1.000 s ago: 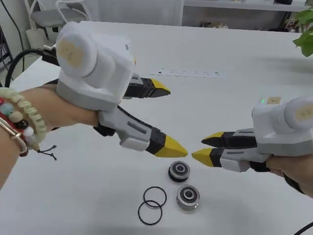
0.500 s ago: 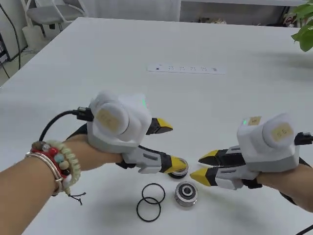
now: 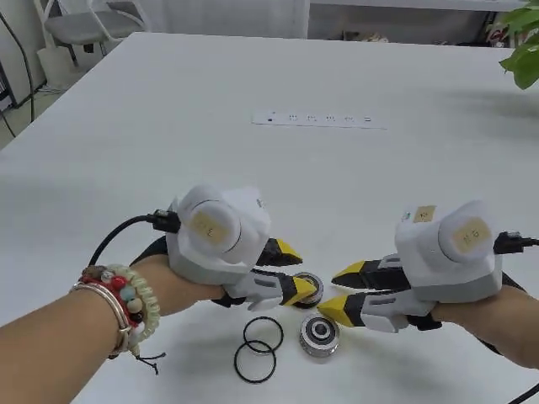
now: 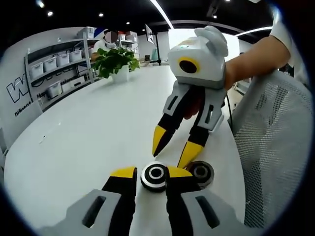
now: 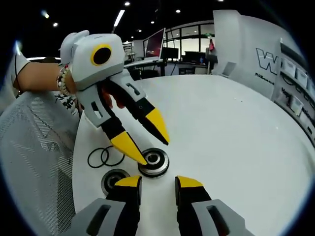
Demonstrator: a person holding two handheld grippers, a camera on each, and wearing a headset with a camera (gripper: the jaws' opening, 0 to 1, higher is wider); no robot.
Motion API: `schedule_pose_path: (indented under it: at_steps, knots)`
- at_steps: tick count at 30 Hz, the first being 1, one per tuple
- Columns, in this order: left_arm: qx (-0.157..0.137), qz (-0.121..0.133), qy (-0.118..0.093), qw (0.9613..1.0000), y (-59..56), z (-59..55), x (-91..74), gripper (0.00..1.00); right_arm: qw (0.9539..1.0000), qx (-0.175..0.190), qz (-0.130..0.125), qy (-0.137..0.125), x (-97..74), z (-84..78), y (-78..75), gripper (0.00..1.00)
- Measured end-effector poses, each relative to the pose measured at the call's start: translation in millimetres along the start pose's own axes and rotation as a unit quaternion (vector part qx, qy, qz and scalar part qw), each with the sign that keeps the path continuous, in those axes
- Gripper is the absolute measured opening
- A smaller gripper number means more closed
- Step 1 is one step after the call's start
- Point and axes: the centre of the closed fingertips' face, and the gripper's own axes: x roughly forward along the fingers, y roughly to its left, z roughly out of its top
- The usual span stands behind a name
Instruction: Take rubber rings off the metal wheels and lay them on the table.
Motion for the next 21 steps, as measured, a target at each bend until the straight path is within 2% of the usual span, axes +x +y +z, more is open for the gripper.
schedule_pose_path:
  at_steps: [7,13,15,21]
  knots:
    - [0.002,-0.004,0.004,1.0000,-2.3,-1.6,1.8,0.15,1.0000,-0.002,0.005,-0.001,2.4,1.2,3.6,0.27]
    - [-0.012,-0.013,0.008,0.9998,-5.2,-4.2,2.8,0.09,0.9999,0.009,0.005,-0.008,5.3,3.6,4.5,0.26]
    - [-0.008,-0.012,0.006,0.9999,-5.1,-4.0,2.3,0.09,0.9999,0.011,0.006,-0.008,6.3,3.5,5.3,0.27]
    - [-0.027,-0.014,-0.010,0.9995,-4.8,-5.1,1.3,0.09,0.9998,0.012,0.003,-0.013,9.1,7.4,6.6,0.27]
